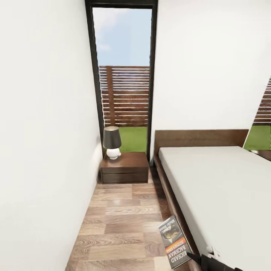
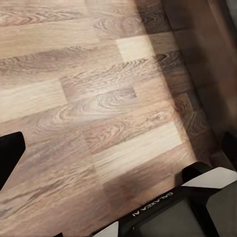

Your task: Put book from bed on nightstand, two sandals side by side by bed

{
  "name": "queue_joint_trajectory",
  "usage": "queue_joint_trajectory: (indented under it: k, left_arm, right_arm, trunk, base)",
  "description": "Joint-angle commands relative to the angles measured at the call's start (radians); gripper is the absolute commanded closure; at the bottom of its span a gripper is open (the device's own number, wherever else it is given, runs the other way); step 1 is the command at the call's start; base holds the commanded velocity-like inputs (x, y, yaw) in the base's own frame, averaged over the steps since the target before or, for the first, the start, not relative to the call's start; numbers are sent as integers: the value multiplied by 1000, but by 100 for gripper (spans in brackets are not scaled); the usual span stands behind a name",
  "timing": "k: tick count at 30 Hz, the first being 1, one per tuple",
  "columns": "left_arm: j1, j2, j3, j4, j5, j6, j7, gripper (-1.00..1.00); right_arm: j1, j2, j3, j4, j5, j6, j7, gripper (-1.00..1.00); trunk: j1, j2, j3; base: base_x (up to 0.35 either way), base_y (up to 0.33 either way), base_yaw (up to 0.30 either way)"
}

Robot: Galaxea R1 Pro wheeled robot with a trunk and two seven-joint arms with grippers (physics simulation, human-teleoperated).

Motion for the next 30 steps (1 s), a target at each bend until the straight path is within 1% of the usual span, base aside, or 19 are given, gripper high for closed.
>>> queue_joint_trajectory:
  k: [1,5,9,12,23,30]
  left_arm:
    - [-1,0,7,0,-11,-6,-2,-100]
    - [-1,0,7,0,-11,-6,-1,-100]
    - [-1,0,8,0,-11,-7,0,-100]
    - [-1,0,8,0,-11,-7,0,-100]
    - [-1,0,8,0,-11,-7,1,-100]
    - [-1,0,7,0,-11,-7,1,-100]
  right_arm:
    - [-1,-1,3,-1,-13,9,1,100]
    - [-1,-1,3,2,-13,9,0,100]
    - [-1,-1,3,43,-13,9,-1,100]
    - [-1,-1,3,51,-13,3,-1,100]
    - [-1,-1,4,56,-13,-3,-1,100]
    - [-1,-1,3,55,-14,-3,1,100]
  trunk:
    - [1,-1,-1]
    - [1,-1,-1]
    - [1,-1,-1]
    - [1,-1,-1]
    - [1,-1,-1]
    - [1,-1,-1]
  base:
    - [308,0,-52]
    - [316,0,-19]
    - [258,49,-3]
    - [210,106,-1]
    - [199,112,0]
    - [199,62,0]
